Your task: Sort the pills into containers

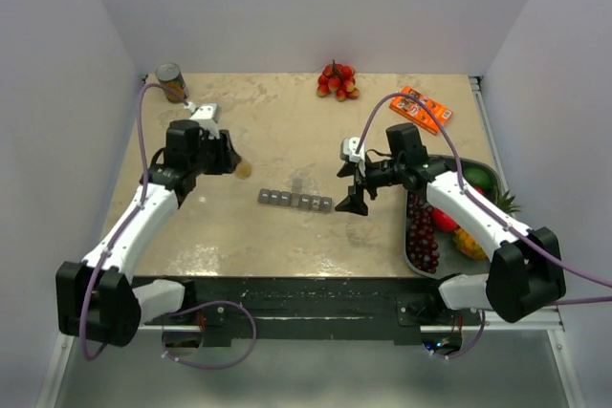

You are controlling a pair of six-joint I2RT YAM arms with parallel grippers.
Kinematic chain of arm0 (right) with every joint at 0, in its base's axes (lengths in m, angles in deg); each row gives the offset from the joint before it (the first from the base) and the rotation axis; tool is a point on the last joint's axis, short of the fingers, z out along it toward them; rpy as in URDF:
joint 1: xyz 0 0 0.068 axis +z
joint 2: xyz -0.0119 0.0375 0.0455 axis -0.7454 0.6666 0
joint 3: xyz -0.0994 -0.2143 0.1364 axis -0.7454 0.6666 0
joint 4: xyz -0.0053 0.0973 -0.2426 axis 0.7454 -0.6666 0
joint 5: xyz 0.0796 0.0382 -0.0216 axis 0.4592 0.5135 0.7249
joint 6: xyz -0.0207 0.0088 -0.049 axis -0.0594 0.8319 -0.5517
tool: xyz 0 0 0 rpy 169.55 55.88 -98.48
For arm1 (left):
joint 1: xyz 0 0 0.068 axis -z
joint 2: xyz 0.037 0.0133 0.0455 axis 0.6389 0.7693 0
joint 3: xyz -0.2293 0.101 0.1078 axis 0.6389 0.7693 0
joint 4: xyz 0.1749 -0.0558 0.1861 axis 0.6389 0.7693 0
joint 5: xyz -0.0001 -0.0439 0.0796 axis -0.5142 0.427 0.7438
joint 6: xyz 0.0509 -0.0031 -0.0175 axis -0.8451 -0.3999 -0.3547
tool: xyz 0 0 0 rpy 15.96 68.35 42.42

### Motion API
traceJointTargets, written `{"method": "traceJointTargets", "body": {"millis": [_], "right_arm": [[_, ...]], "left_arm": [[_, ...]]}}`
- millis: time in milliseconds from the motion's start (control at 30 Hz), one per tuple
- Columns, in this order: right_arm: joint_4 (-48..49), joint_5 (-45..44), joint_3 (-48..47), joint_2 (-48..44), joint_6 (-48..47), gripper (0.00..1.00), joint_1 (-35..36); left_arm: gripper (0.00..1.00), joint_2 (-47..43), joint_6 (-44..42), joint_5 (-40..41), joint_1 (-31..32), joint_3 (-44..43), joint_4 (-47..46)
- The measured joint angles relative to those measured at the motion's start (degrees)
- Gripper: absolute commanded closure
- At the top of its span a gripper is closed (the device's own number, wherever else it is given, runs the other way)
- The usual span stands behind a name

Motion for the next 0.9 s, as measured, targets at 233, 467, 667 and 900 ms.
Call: {"method": "traceJointTargets", "body": {"millis": [233, 467, 667, 900], "right_arm": [[0.3, 5.9, 0.8, -0.1, 0.0, 0.01, 1.2], [5.8, 7.0, 2.8, -0.5, 5.6, 0.01, 1.2], [8.0, 7.8, 3.2, 1.2, 7.9, 0.02, 1.5], [8.5, 8.9, 3.3, 4.8, 9.3, 0.37, 3.9]], "left_arm": [[1.0, -4.2, 10.9, -17.0, 17.2, 6.6, -13.9], [1.0, 3.2, 18.9, -19.0, 28.2, 8.4, -23.7], [1.0, 4.7, 22.9, -18.3, 30.9, 8.4, -28.6], [1.0, 4.7, 25.9, -17.0, 30.9, 8.4, -32.2]]}}
